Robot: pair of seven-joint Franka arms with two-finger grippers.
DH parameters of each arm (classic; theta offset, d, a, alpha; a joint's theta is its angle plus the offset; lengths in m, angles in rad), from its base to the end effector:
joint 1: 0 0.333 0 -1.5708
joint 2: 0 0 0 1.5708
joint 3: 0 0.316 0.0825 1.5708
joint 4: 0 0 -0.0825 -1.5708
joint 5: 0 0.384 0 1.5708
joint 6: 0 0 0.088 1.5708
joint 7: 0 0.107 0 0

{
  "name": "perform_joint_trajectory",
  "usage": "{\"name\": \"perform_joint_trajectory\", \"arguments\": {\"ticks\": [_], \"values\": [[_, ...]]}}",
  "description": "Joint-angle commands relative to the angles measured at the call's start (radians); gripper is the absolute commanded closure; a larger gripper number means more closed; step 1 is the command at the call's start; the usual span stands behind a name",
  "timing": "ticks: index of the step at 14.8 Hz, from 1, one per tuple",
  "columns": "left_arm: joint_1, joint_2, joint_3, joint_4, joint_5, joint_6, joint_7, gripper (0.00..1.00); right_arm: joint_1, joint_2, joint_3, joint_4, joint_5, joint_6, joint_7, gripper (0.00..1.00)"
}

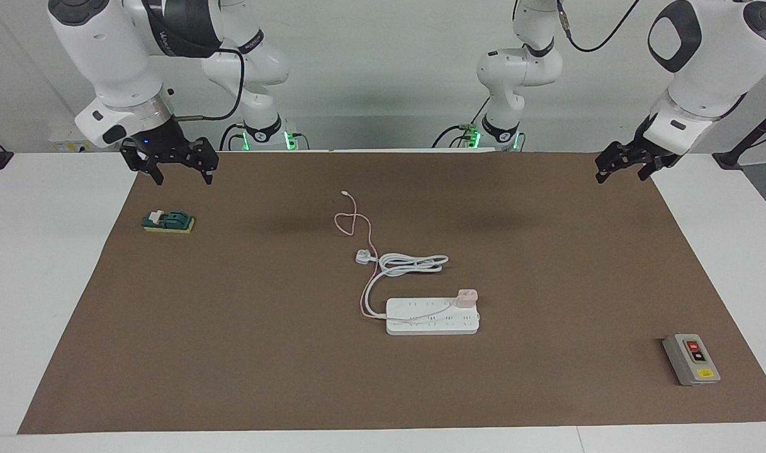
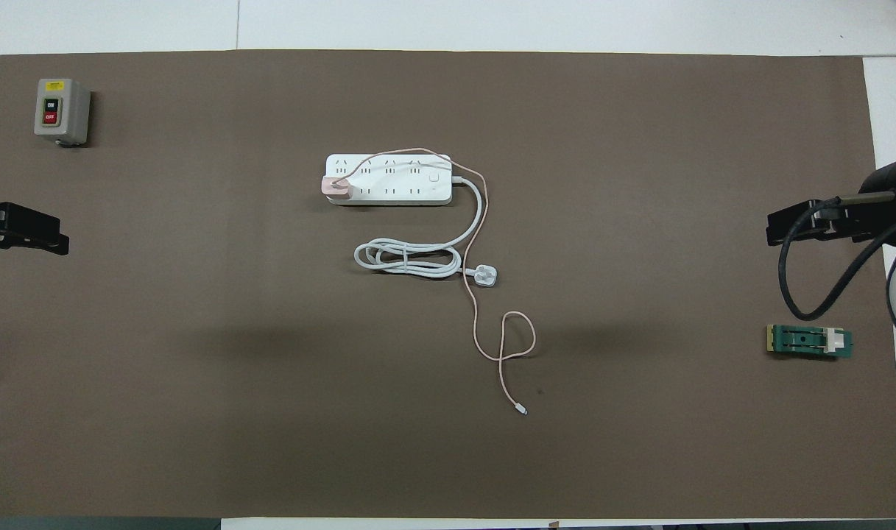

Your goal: Unplug charger and place it aside

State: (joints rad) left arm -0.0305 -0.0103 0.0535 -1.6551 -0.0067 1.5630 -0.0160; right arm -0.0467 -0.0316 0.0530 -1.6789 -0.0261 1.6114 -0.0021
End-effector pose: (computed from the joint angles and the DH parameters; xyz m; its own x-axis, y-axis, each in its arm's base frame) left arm 0.5471 0.0120 0.5899 0.9959 0.0388 -0.0818 0.0394 -0.9992 0.0059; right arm 0.5458 0.0012 0.5943 0.9993 0.0094 -0.0360 0.0104 -0.9996 0.0276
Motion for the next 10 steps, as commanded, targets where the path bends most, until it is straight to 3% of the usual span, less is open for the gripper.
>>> {"name": "perform_joint_trajectory", "arguments": {"ticks": [1, 5, 10], "values": [[-0.012, -0.005, 0.000, -0.015, 0.025, 0.052, -0.149, 0.00, -0.015, -0.021, 0.008, -0.015, 0.008, -0.010, 0.013, 0.00], [-0.040, 0.021, -0.001, -0.009, 0.016, 0.045, -0.293, 0.00, -0.016, -0.022, 0.007, -0.015, 0.009, -0.018, 0.014, 0.00], [-0.141, 0.244, 0.000, 0.139, -0.026, 0.080, -0.777, 0.00, -0.016, -0.033, 0.007, -0.022, 0.009, -0.064, 0.013, 0.00]]}}
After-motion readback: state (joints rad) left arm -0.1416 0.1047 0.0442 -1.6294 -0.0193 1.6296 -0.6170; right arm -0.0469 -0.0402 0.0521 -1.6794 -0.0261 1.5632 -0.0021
